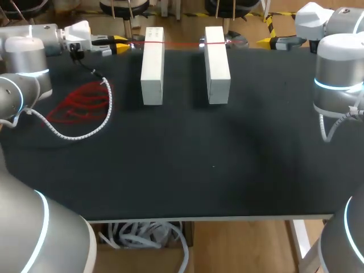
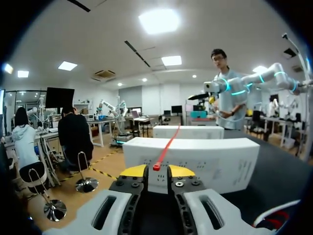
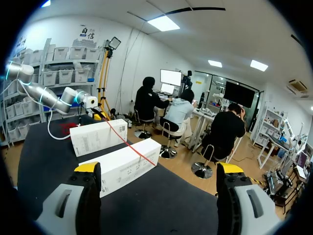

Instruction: Grab the tape and strap the tape.

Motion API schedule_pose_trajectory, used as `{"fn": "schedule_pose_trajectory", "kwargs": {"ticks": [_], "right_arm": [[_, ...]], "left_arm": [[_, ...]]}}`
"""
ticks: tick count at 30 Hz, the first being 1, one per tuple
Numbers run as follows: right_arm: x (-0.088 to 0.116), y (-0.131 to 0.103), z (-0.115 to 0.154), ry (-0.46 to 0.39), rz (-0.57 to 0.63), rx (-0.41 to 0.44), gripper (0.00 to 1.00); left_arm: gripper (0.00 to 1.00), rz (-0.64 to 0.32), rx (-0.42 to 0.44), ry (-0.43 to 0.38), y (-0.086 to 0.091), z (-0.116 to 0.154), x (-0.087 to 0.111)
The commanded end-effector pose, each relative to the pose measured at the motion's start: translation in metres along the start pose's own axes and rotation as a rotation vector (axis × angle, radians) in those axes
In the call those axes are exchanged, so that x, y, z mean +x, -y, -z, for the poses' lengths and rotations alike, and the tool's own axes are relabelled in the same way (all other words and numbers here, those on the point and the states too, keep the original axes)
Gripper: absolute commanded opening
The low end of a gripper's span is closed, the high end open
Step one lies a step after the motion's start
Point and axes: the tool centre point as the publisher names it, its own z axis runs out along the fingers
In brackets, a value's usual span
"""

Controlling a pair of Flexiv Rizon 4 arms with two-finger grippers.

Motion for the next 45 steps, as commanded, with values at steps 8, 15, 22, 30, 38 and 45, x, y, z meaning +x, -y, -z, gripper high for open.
{"fn": "schedule_pose_trajectory", "kwargs": {"ticks": [8,15,22,30,38,45], "right_arm": [[0.000,0.000,0.000,0.000,0.000,-0.002,1.00],[0.000,0.000,0.000,0.000,0.000,-0.002,1.00],[0.000,0.000,0.000,0.000,0.000,-0.002,1.00],[0.000,0.000,0.000,0.000,0.000,-0.002,1.00],[0.000,0.000,0.000,0.000,0.000,-0.002,1.00],[0.000,0.000,0.000,0.000,0.000,-0.002,1.00]], "left_arm": [[0.25,-0.003,-0.004,-0.252,-0.003,-0.003,-0.011],[0.18,-0.006,-0.008,-0.269,-0.002,-0.006,-0.012],[0.00,-0.009,-0.005,-0.280,-0.001,-0.009,-0.010],[0.00,-0.020,0.026,-0.299,0.002,-0.014,-0.003],[0.00,-0.024,0.177,-0.289,0.020,-0.022,0.023],[0.00,0.063,0.204,-0.304,0.041,-0.030,0.054]]}}
